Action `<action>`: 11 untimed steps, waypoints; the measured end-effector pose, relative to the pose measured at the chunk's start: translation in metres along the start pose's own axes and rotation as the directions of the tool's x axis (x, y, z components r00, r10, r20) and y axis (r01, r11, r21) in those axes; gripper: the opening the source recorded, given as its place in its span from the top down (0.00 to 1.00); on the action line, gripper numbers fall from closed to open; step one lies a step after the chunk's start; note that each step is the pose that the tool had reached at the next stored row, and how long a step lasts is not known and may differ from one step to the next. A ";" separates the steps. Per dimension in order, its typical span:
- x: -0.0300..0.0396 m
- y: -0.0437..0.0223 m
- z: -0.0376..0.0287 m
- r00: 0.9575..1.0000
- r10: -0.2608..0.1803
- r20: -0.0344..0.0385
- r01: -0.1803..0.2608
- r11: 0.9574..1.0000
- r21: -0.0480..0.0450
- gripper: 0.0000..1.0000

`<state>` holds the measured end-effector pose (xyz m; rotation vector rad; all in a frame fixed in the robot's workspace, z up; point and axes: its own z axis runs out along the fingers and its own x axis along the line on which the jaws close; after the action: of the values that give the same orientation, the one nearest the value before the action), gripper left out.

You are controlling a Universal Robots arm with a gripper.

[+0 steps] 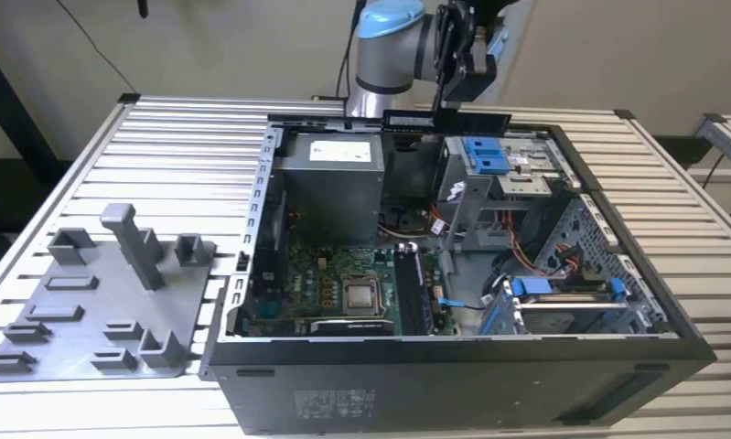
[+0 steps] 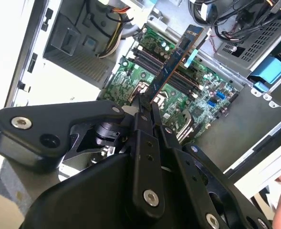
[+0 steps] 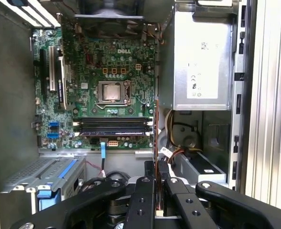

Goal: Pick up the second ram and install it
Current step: 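Insert the second ram into the second slot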

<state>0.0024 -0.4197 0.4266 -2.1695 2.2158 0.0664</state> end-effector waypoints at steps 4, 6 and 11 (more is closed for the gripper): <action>-0.0006 0.0000 0.0001 1.000 0.000 0.000 0.000 1.000 0.000 0.86; -0.0006 0.0000 0.0000 1.000 0.002 0.000 -0.002 1.000 0.000 0.86; -0.0006 0.0000 0.0001 1.000 0.024 0.000 -0.024 1.000 0.001 0.86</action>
<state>0.0024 -0.4191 0.4265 -2.1424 2.2413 0.0656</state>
